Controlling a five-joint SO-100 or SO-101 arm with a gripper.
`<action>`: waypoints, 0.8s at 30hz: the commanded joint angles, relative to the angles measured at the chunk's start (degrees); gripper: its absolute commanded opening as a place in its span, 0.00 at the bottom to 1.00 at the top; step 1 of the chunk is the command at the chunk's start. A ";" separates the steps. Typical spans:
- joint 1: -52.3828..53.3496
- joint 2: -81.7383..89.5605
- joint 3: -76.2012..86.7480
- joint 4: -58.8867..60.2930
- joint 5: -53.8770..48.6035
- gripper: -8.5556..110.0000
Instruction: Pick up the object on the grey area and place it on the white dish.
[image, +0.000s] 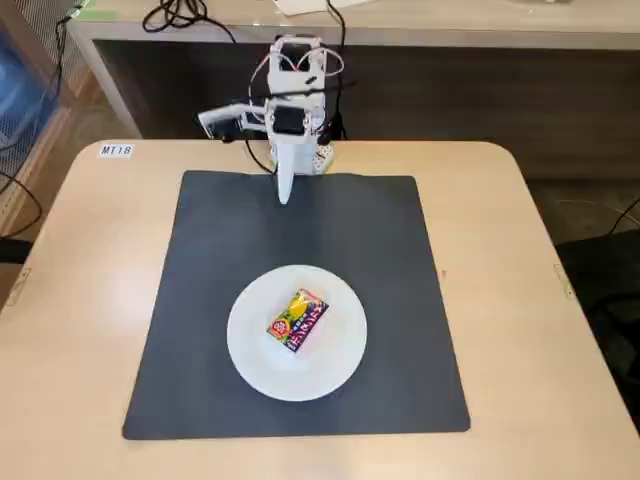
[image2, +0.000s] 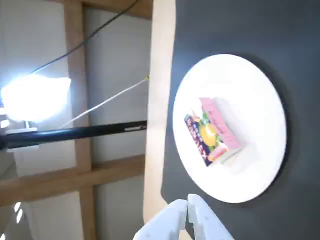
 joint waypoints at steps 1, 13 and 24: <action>0.44 6.59 4.83 -0.26 0.00 0.07; 0.00 21.80 21.97 2.37 0.18 0.07; -1.49 21.80 30.41 0.09 -1.05 0.07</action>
